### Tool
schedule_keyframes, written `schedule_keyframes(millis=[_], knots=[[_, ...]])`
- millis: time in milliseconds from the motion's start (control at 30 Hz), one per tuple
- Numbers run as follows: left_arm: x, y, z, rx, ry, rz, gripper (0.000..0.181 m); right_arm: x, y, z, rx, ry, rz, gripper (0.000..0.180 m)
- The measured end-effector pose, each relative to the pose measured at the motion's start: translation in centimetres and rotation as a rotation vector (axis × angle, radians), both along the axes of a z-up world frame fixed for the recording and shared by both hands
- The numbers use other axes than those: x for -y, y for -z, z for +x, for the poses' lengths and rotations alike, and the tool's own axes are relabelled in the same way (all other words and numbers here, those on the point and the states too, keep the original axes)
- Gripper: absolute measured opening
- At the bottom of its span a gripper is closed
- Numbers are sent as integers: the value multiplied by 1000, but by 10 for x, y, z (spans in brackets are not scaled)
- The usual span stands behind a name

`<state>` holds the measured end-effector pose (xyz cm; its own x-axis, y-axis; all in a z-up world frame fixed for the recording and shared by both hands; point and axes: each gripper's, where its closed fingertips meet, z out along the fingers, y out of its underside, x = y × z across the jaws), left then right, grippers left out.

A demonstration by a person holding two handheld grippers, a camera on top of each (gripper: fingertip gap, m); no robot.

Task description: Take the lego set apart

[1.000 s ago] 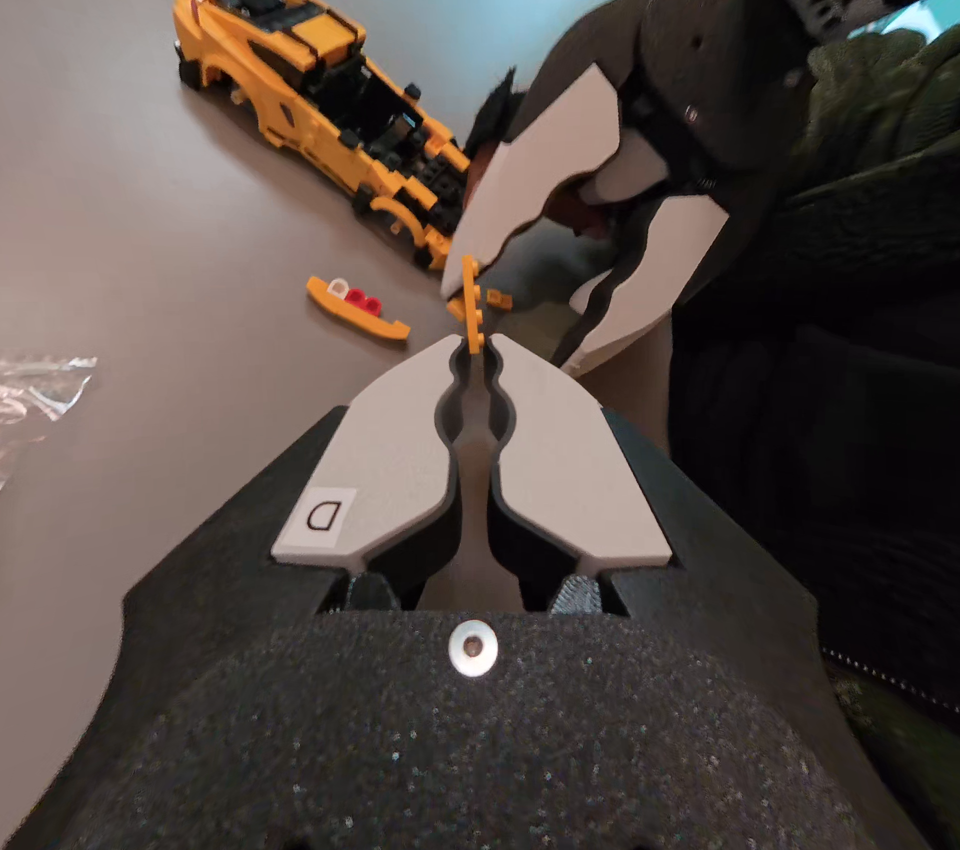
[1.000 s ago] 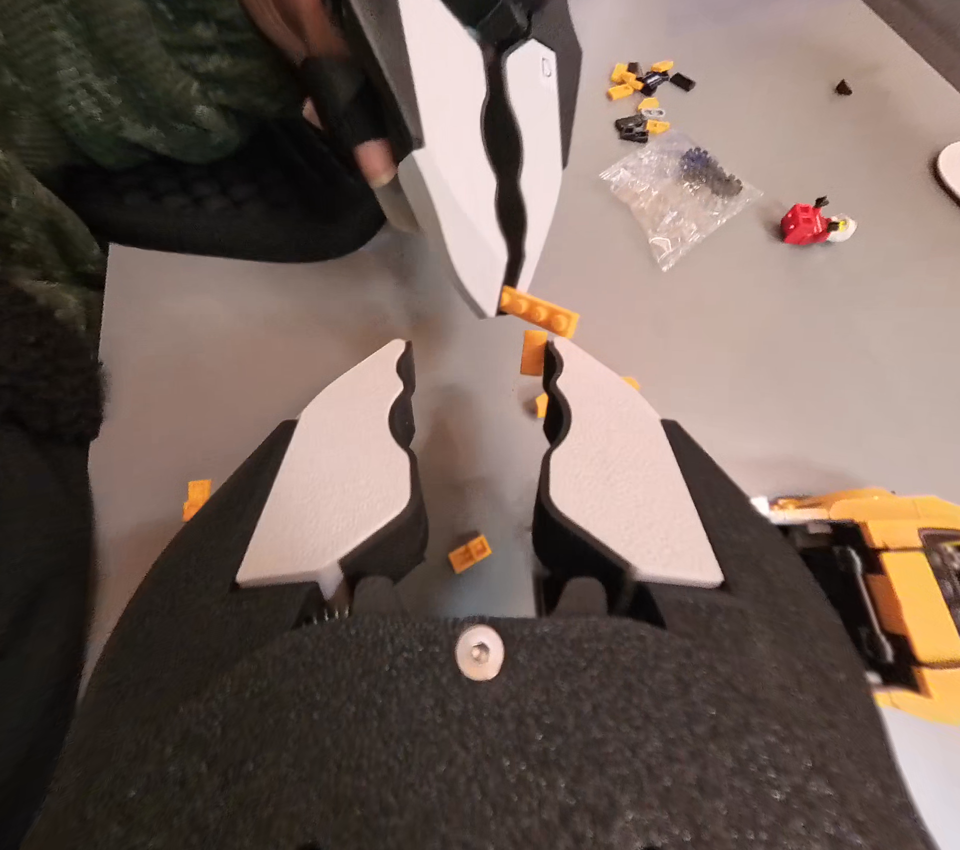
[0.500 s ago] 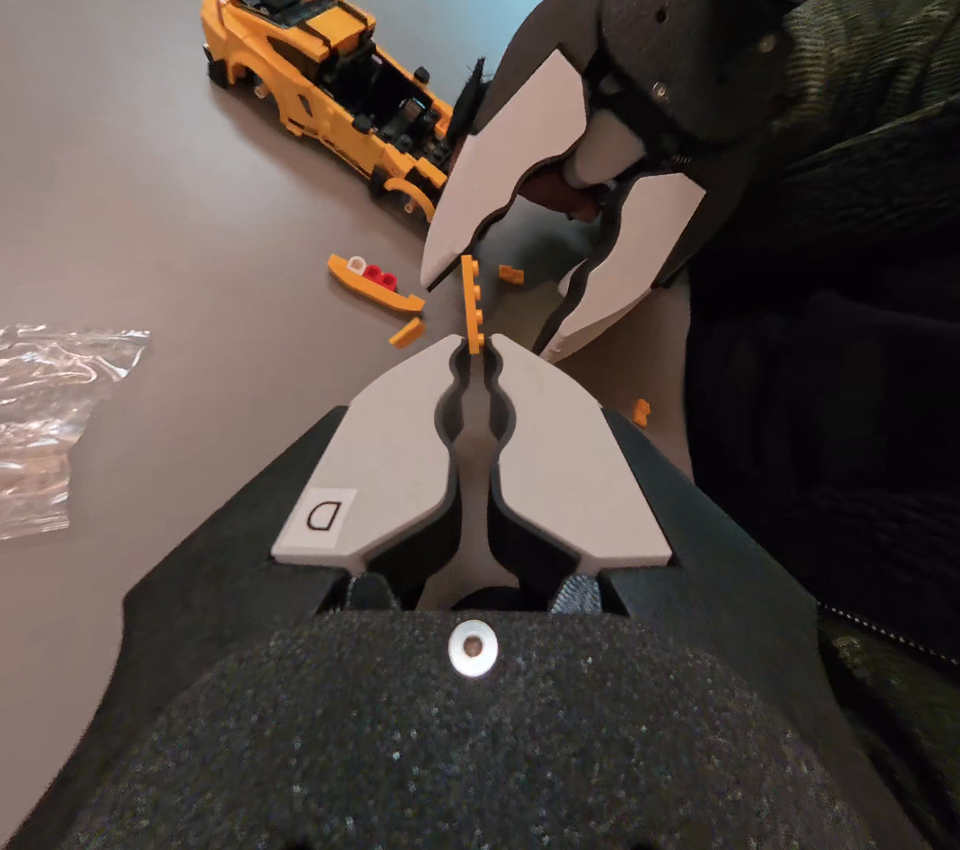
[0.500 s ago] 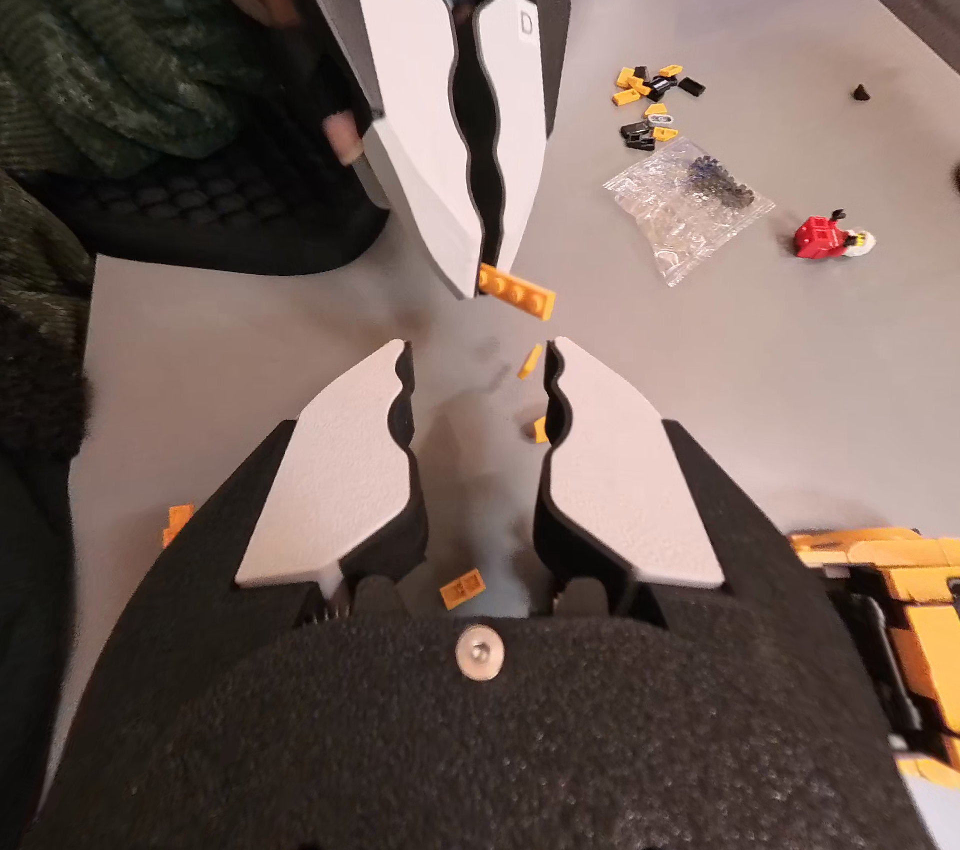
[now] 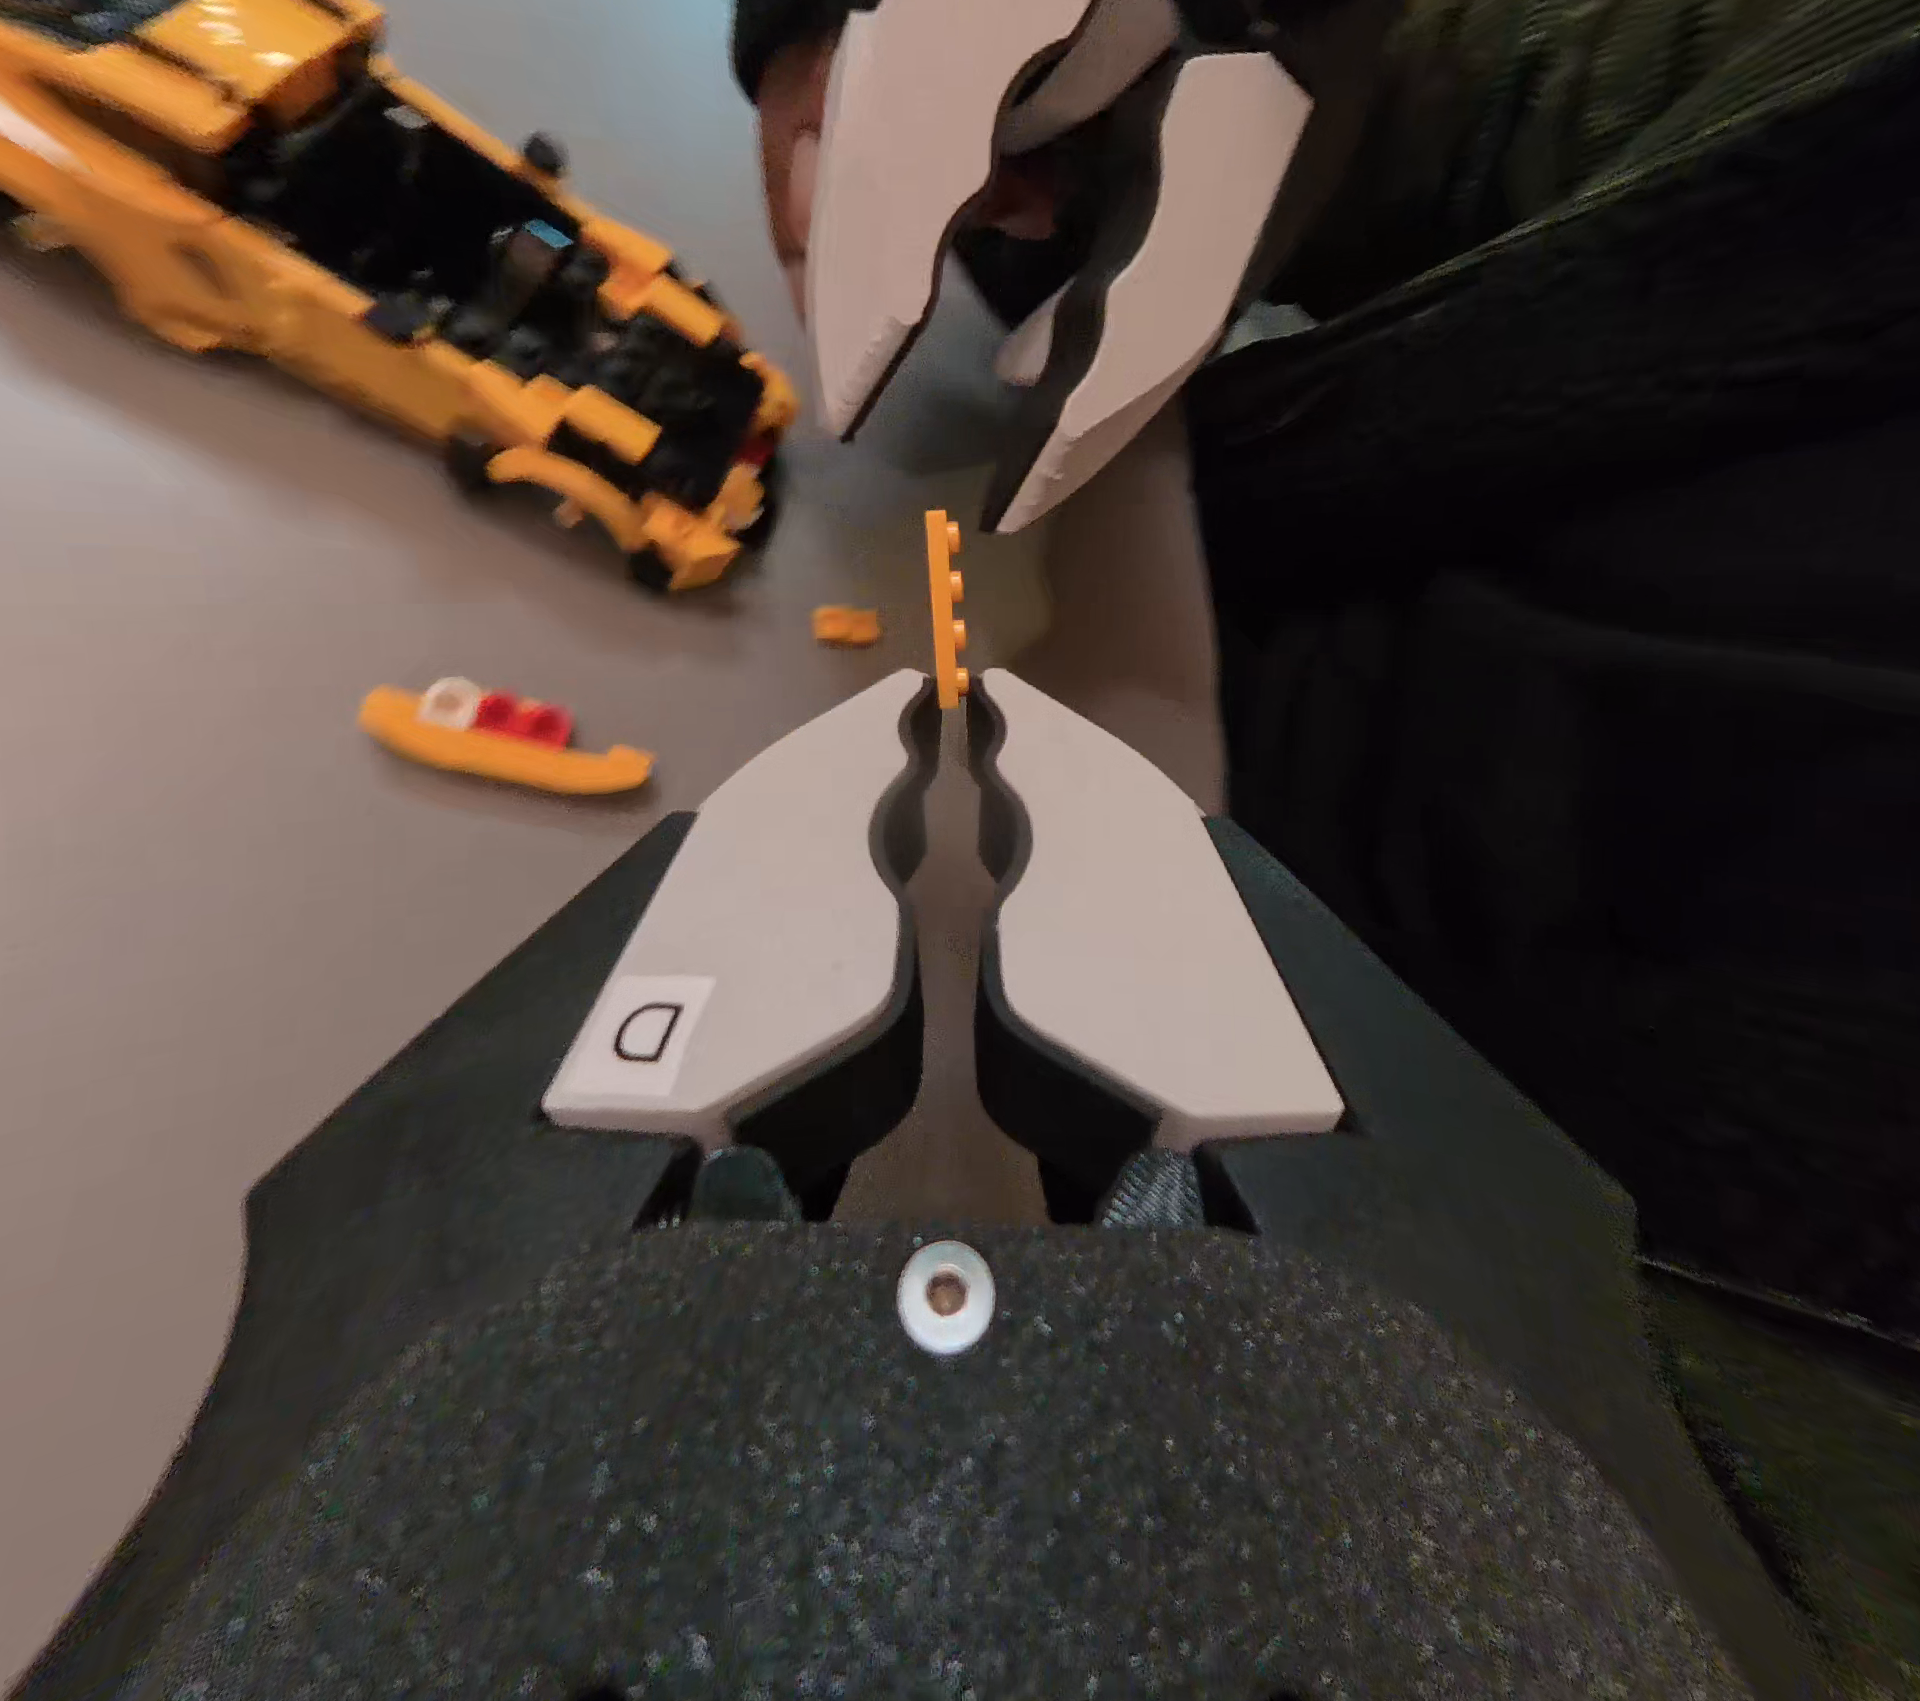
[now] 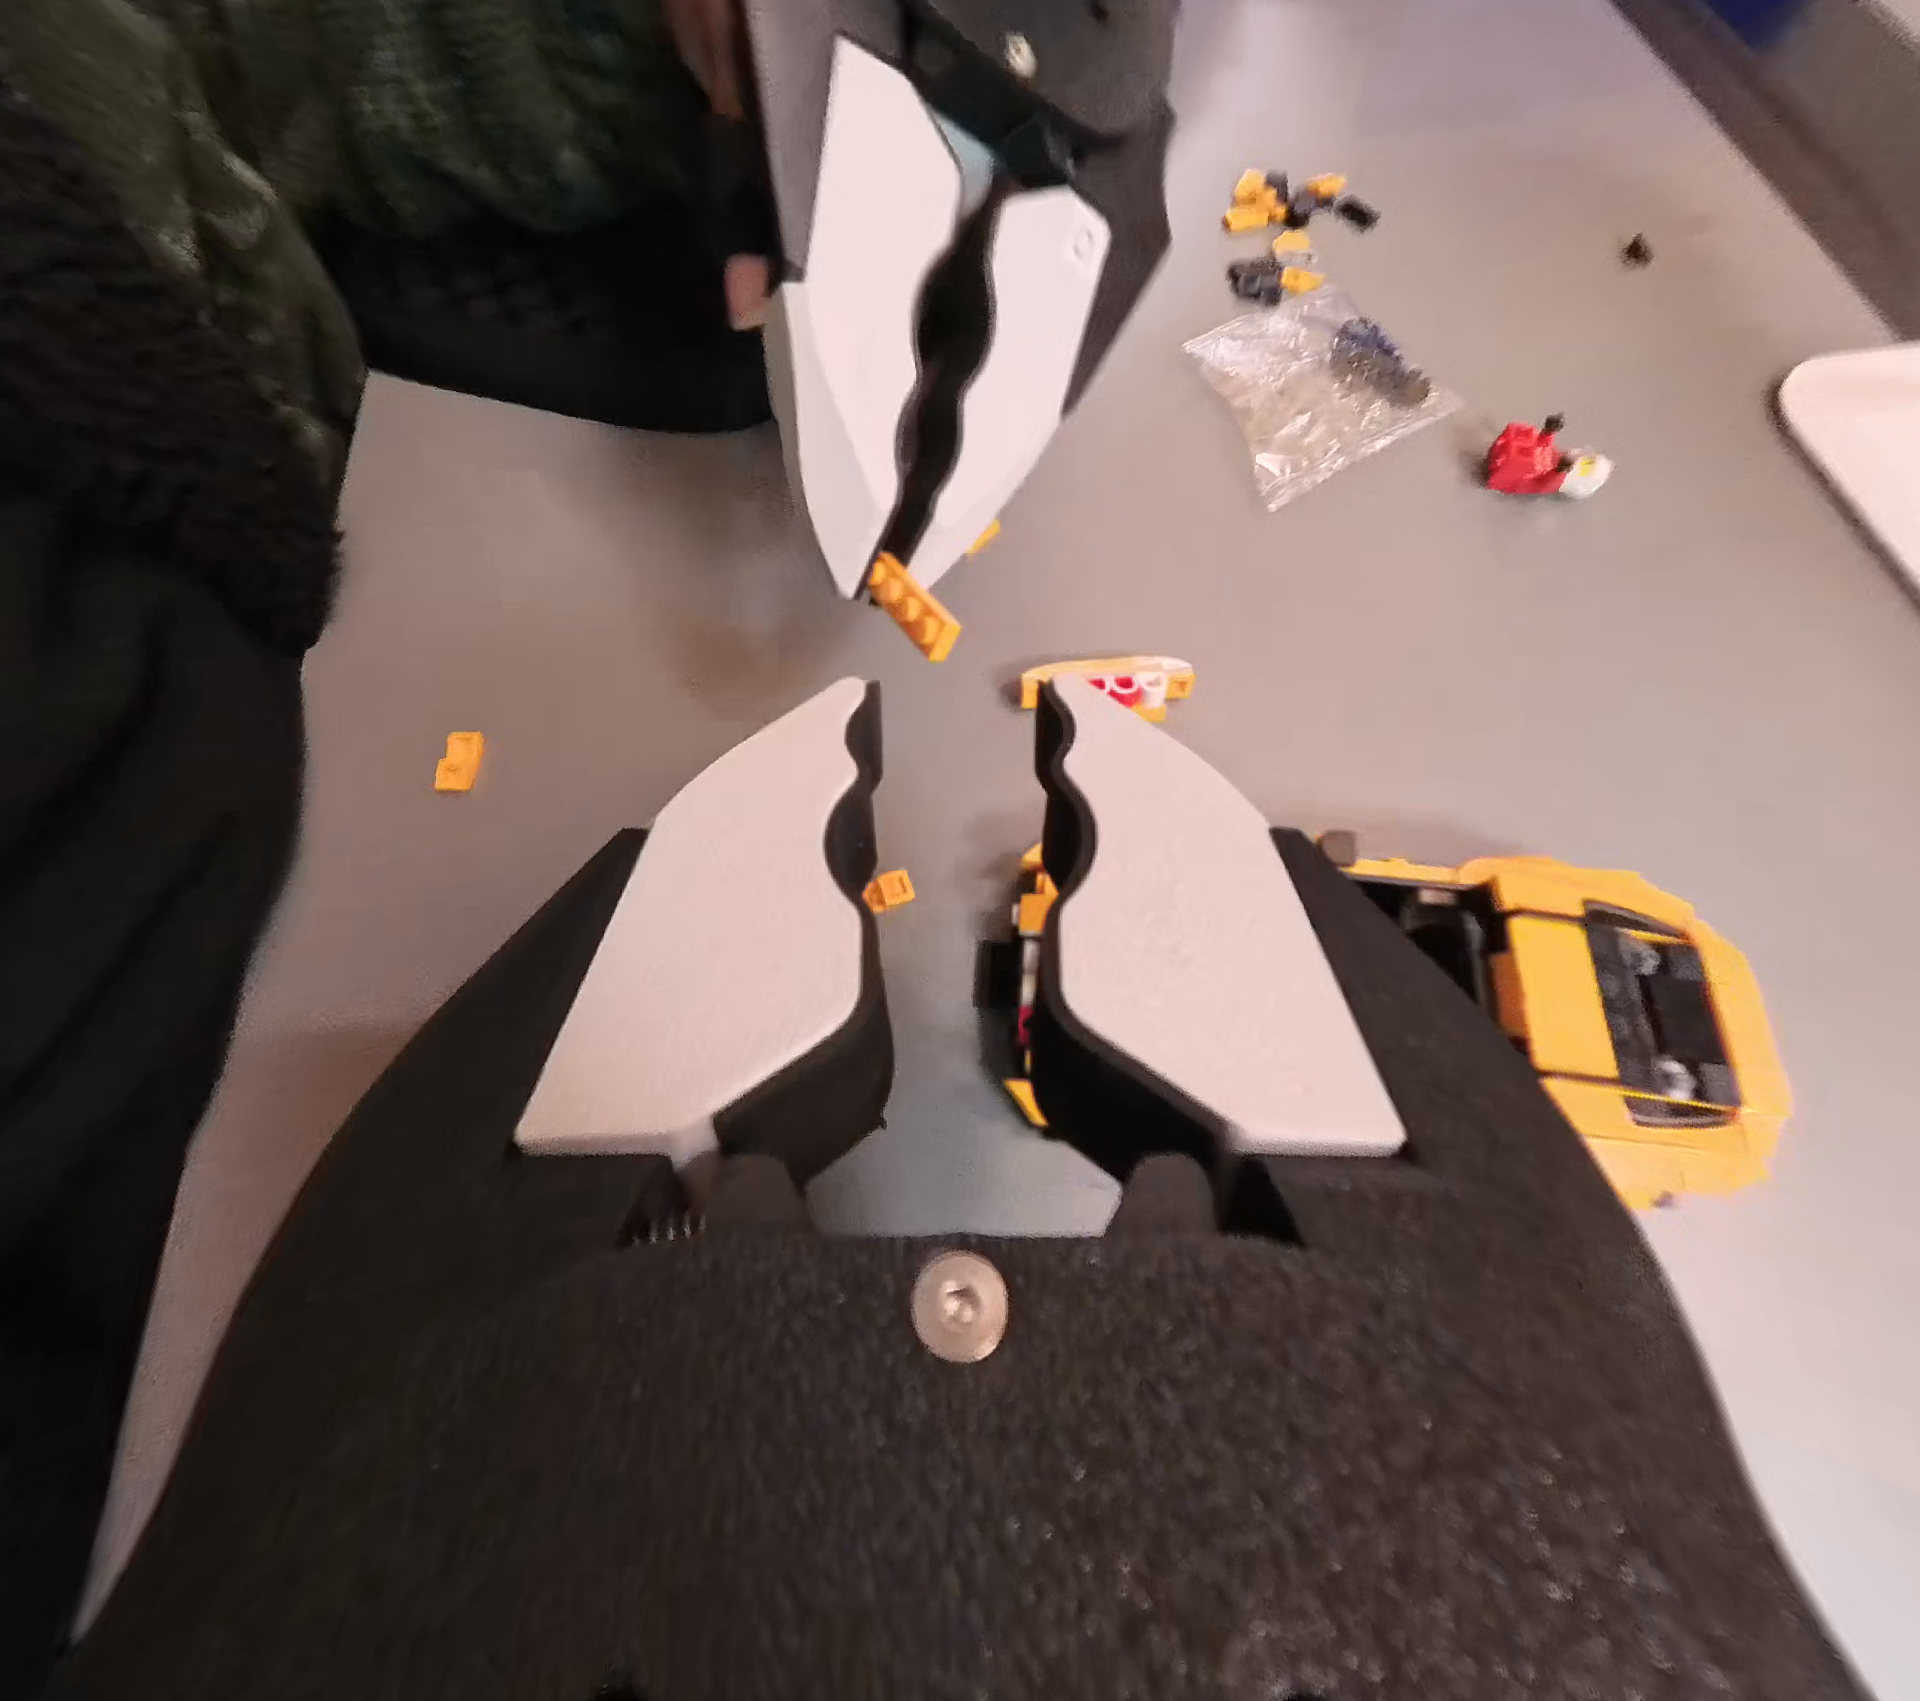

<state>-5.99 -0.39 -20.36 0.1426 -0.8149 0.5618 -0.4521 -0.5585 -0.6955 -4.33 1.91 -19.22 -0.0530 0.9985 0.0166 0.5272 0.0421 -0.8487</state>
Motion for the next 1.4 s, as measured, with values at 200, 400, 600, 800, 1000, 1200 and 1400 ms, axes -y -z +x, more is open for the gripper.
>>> schedule_keyframes(millis=[200, 400, 600, 800, 1000, 1200, 1400], knots=[[-8, 3, 27, -39, 163, -201, 4, -2, -13, 27, 69, -107, 507, 22], [-17, -1, 56, -83, 286, -222, 5, -14, 3, 41, 219, -132, 611, 16], [-25, 3, 63, -94, 292, -251, 5, -20, 16, 48, 265, -137, 567, 8], [-59, 11, 50, -149, 149, 44, 28, -48, 27, 55, 320, 61, 338, 8], [-77, 17, 42, -239, 110, 377, 24, -54, 34, 49, 354, 153, 34, 8], [-79, 27, 43, -242, 116, 437, 19, -52, 47, 46, 436, 145, -14, 8], [-74, 32, 51, -224, 140, 453, 19, -53, 51, 44, 444, 148, -39, 8]])
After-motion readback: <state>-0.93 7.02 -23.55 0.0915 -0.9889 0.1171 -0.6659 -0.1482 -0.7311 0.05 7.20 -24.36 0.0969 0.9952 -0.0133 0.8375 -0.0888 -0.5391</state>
